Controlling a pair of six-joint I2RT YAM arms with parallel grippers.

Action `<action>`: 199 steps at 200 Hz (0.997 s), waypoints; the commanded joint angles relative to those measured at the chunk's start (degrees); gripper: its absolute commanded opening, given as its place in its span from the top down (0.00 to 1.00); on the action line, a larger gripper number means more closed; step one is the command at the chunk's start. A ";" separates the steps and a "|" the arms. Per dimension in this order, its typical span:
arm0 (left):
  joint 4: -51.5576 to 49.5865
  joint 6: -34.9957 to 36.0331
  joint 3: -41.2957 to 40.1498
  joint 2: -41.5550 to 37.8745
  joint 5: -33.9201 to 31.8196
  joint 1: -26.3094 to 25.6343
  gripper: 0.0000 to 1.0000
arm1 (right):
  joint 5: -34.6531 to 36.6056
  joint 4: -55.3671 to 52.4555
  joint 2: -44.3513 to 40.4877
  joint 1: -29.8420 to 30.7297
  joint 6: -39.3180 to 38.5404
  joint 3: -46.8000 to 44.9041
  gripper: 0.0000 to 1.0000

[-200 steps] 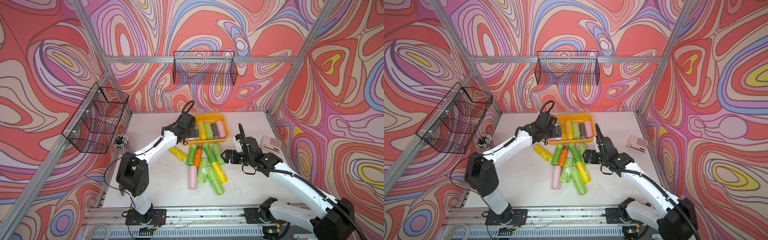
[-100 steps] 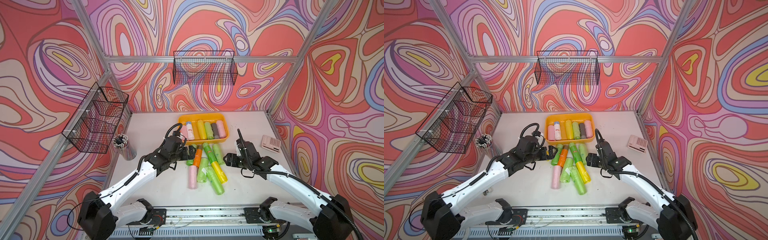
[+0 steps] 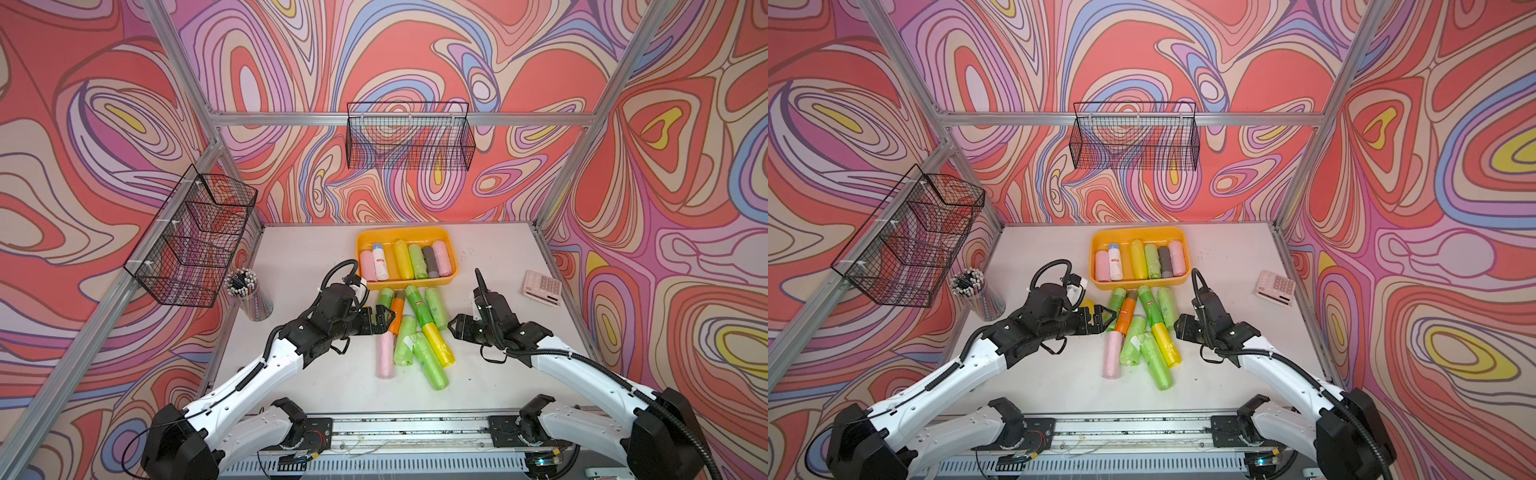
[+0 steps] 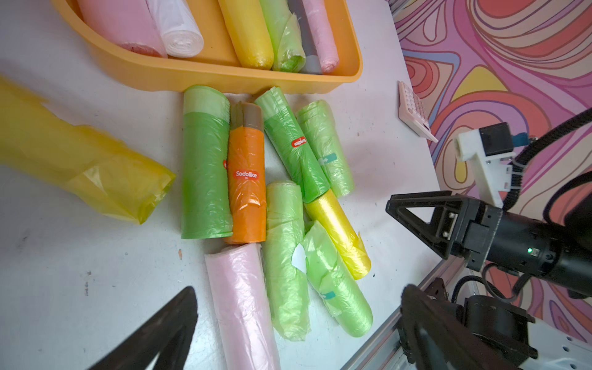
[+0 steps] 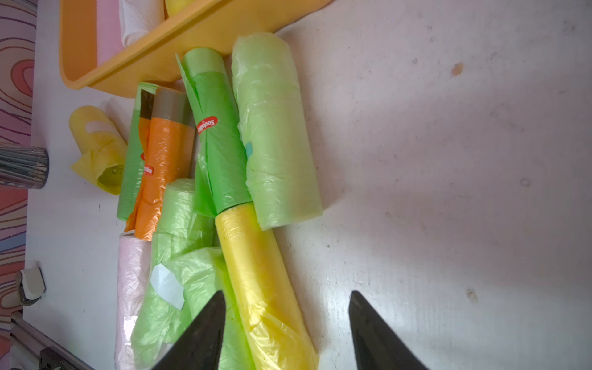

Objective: Put the roll of trash bags into the storage box
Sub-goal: Pick up the roll of trash bags from the center of the board.

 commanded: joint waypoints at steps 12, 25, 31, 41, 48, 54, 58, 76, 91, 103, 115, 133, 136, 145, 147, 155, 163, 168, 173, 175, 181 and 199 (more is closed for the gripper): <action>5.33 -3.28 -2.25 -1.47 3.90 -0.29 0.00 | -2.90 3.03 -0.98 0.15 1.97 -2.27 0.38; 6.09 -3.71 -2.84 -1.74 3.19 -0.46 0.00 | -4.15 4.60 -0.68 0.42 2.03 -3.20 0.38; 6.43 -3.99 -3.00 -1.76 2.94 -0.52 0.00 | -4.57 5.20 -0.40 0.51 2.08 -3.61 0.38; 6.89 -4.17 -3.19 -1.68 2.91 -0.55 0.00 | -5.07 5.64 0.26 0.69 2.03 -3.97 0.39; 7.14 -4.34 -3.17 -1.46 3.07 -0.54 0.00 | -4.94 5.58 0.70 0.78 1.92 -3.96 0.40; 7.39 -4.44 -3.17 -1.25 3.27 -0.57 0.00 | -4.90 5.58 1.01 0.91 1.89 -4.00 0.40; 7.51 -4.52 -3.12 -1.06 3.41 -0.63 0.00 | -4.92 5.67 1.19 1.03 2.01 -4.06 0.40; 8.08 -4.70 -2.93 -0.29 3.67 -0.90 0.00 | -5.00 6.78 1.56 2.04 2.94 -4.36 0.40; 8.27 -4.61 -2.77 0.12 3.07 -1.57 0.00 | -4.37 7.74 1.58 4.04 4.19 -4.36 0.40; 8.69 -4.69 -2.73 0.17 2.45 -2.41 0.00 | -3.04 8.05 1.65 5.49 5.03 -4.33 0.40; 9.34 -4.78 -2.68 0.15 2.09 -3.50 0.00 | -1.61 8.04 1.90 6.49 5.59 -4.44 0.40; 9.30 -4.72 -2.31 0.32 1.46 -4.56 0.00 | 0.01 8.29 2.42 8.12 6.18 -4.84 0.40; 9.14 -4.69 -2.23 0.31 1.38 -4.65 0.00 | 0.28 8.45 2.57 8.43 6.30 -4.94 0.40; 8.90 -4.62 -1.99 0.36 1.15 -4.93 0.00 | 0.83 8.81 3.16 9.08 6.53 -5.18 0.40; 8.82 -4.61 -1.91 0.35 1.11 -4.94 0.00 | 0.98 8.89 3.26 9.21 6.65 -5.22 0.40; 8.69 -4.61 -1.81 0.41 0.93 -5.11 0.00 | 1.28 9.23 3.90 9.66 6.90 -5.38 0.40; 8.76 -4.61 -1.76 0.43 0.76 -5.28 0.00 | 1.73 9.40 4.60 10.11 7.12 -5.50 0.40; 8.75 -4.53 -1.76 0.39 0.54 -5.37 0.00 | 2.03 9.49 5.01 10.29 7.16 -5.42 0.40; 8.72 -4.53 -1.76 0.49 0.30 -5.46 0.00 | 2.31 9.64 5.43 10.51 7.32 -5.41 0.40; 8.73 -4.53 -1.76 0.47 0.20 -5.53 0.00 | 2.34 9.63 5.52 10.51 7.33 -5.41 0.40; 8.75 -4.44 -1.76 0.63 -0.10 -5.62 0.00 | 2.74 9.83 5.98 10.72 7.57 -5.40 0.40; 8.91 -4.35 -1.67 1.59 -0.24 -5.85 0.00 | 3.24 11.47 7.41 11.58 8.33 -5.50 0.40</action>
